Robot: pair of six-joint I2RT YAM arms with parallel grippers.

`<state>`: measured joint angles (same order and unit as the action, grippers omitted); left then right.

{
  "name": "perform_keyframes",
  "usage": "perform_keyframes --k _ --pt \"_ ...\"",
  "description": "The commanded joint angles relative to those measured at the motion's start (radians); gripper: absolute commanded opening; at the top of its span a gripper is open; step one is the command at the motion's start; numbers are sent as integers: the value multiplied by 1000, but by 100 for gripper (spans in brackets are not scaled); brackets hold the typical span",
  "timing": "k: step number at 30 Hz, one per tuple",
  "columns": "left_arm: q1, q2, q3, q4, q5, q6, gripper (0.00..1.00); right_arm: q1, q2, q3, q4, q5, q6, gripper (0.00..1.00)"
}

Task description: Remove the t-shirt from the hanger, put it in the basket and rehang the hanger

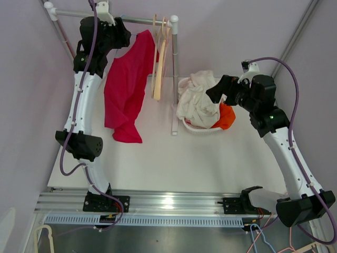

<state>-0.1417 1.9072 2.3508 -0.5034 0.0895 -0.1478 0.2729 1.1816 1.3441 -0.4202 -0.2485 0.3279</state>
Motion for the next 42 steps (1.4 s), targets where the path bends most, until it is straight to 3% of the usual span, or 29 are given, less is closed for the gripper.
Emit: perform_keyframes --k 1,4,8,9,10,13,16,17,18,19,20,24,31,39,41,42 --pt "8 4 38 -29 52 19 57 5 -22 6 29 -18 14 99" --pt "8 13 45 -55 38 28 47 6 -25 -2 32 -18 14 99" --pt "8 27 50 -64 38 30 41 6 -25 -2 29 -20 10 100" --pt "8 32 54 -67 38 30 31 8 -27 -2 29 -18 11 99" --pt "8 35 57 -69 38 28 29 6 -28 -2 29 -17 10 99" --pt "8 38 61 -70 27 24 34 6 -28 1 29 -15 8 99" --pt "8 42 62 -69 24 28 32 6 -27 0 31 -15 10 100" --pt "8 44 62 -69 26 31 26 6 -27 -2 31 -17 11 100" --pt "8 44 64 -67 24 31 10 8 -27 -2 31 -17 11 99" --pt "8 43 65 -64 26 30 2 8 -27 -2 31 -18 13 99" --pt "8 43 65 -60 30 24 1 8 -27 -2 32 -18 11 99" --pt "8 26 71 9 49 -4 1 8 -23 3 28 -20 10 99" --pt "7 -2 156 -1 -135 -108 1 8 -25 10 14 -18 10 99" --pt "5 -109 39 -14 -172 -197 1 54 -13 1 26 -63 -12 100" --pt "-4 -173 -23 81 -150 -197 0 99 -31 -34 72 -118 -65 99" --pt "-9 -203 -130 141 -130 -185 0 113 -46 -55 145 -124 -78 100"
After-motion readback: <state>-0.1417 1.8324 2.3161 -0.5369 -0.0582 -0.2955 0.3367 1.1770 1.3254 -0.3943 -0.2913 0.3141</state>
